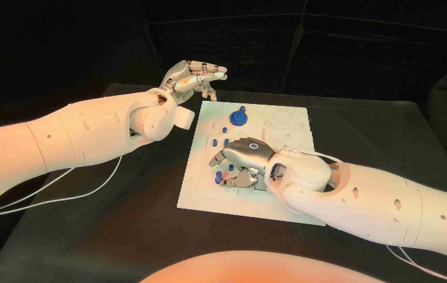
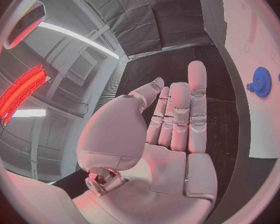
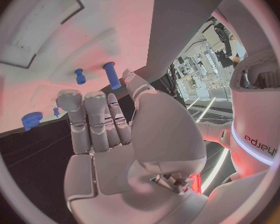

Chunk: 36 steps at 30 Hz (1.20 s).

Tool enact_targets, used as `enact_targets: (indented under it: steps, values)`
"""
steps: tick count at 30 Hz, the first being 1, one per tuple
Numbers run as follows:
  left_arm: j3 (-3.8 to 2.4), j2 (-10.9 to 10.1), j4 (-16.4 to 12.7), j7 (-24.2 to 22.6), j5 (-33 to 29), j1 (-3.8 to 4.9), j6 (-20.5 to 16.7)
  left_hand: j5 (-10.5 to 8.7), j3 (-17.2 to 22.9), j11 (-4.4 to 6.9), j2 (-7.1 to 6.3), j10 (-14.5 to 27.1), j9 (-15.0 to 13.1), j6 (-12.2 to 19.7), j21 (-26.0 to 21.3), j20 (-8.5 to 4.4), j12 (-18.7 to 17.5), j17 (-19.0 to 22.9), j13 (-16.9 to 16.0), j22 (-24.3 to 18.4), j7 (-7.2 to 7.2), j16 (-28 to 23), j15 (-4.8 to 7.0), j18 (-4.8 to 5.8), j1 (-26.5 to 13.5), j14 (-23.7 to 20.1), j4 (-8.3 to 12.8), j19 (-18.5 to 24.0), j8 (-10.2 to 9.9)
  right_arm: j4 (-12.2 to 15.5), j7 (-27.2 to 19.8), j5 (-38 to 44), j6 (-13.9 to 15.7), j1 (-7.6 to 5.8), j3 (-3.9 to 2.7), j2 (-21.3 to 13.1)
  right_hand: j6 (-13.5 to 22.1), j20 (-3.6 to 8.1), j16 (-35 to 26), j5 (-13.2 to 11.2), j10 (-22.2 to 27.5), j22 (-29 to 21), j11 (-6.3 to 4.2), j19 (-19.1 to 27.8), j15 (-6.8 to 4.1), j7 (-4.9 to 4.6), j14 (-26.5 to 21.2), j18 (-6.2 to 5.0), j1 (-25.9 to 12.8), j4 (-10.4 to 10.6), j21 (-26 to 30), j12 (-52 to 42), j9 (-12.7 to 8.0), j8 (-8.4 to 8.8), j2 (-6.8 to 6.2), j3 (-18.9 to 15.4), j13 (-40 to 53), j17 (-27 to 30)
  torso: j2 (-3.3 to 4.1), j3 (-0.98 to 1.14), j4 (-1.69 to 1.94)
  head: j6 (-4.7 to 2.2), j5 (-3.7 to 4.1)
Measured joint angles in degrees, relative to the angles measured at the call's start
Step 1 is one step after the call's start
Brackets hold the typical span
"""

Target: Assemble the parts on the task board

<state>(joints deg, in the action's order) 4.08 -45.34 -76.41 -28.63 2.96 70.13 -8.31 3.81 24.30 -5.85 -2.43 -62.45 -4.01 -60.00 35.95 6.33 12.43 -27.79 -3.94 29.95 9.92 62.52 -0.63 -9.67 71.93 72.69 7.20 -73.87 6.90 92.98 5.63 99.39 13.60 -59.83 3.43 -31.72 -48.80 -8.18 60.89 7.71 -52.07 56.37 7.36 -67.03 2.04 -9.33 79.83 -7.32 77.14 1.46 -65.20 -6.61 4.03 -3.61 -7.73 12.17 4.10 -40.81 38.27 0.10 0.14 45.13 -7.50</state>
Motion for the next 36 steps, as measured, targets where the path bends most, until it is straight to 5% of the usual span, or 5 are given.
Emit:
enact_targets:
  steps: [11,13,22,27,36]
  values:
    - [0.02,-0.3,-0.1,0.2,0.0,0.00,0.1,0.00,0.0,0.00,0.00,0.0,0.0,0.0,0.0,0.00,0.0,0.0,0.0,0.0,0.00,0.0,0.00,0.00,0.0,0.0,0.0,0.0,0.0,7.3,-1.2,-4.3,7.4,-0.63,-0.05,-9.7,-4.0,0.84,3.2,4.2,-4.4,5.5,-0.96,-5.2,-0.71,-0.85,2.8,-0.20,2.4,0.6,-4.2,-6.8,0.4,-0.89,2.38,-4.9,0.3,-4.1,-0.25,-0.03,-0.28,-0.45,0.91]
    - [0.02,-0.4,-0.1,0.2,0.0,0.00,0.1,0.00,0.0,0.00,0.00,0.0,0.0,0.0,0.0,0.00,0.0,0.0,0.0,0.0,0.00,0.0,0.00,0.00,0.0,0.0,0.0,0.0,0.0,8.9,-1.1,-6.3,7.9,-1.52,-0.10,-12.5,-5.7,0.97,5.7,4.8,-8.4,8.9,-1.28,-7.5,-1.00,-1.06,3.9,1.13,1.8,1.2,-6.9,-9.0,0.6,-1.61,3.16,-5.4,0.9,-7.7,-0.37,-0.04,-0.37,-0.64,1.54]
    - [0.09,-0.7,-0.3,0.3,0.0,0.00,0.1,0.00,0.0,0.00,0.00,0.0,0.0,0.0,-0.2,0.00,0.0,0.2,0.0,-0.1,0.00,0.0,0.00,0.00,0.0,0.0,0.0,0.0,0.0,12.7,5.8,-17.8,7.3,-4.20,-0.25,-25.1,-10.1,4.02,11.3,-1.8,-22.2,15.8,-5.30,-11.7,-4.20,2.63,4.2,2.04,-3.8,8.6,-12.2,-23.8,1.5,-5.33,2.25,-13.3,11.1,-15.5,-0.80,-0.38,-0.85,-1.60,5.47]
    - [0.61,-0.8,-0.6,0.3,0.0,0.00,0.1,0.00,0.0,0.00,0.00,0.0,0.0,0.0,-0.2,0.00,0.0,0.2,0.0,-0.1,0.00,0.0,0.00,0.00,0.0,0.0,0.0,0.0,0.0,14.0,11.5,-20.2,6.6,-4.29,-0.17,-28.5,-10.4,4.52,17.4,0.0,-22.1,18.6,-5.95,-14.9,-4.73,3.31,4.1,3.82,-4.8,14.4,-16.6,-45.3,2.4,-9.11,2.76,-19.1,35.6,-25.2,-0.95,-0.44,-1.39,-1.76,6.53]
    - [1.07,-0.9,-0.8,0.3,0.0,-0.01,0.3,0.00,0.0,0.00,0.00,0.0,0.0,0.0,-0.2,0.00,0.0,0.2,0.0,-0.1,0.00,0.0,0.00,0.00,0.0,0.0,0.0,0.0,0.0,14.7,20.6,-17.6,4.4,-2.16,-0.06,-29.7,-9.5,4.60,21.3,3.0,-26.8,18.6,-6.25,-16.7,-4.73,3.59,4.1,4.71,-8.5,15.3,-19.7,-63.7,3.5,-13.35,3.98,-22.6,59.4,-32.1,-1.16,-0.39,-1.93,-1.66,7.09]
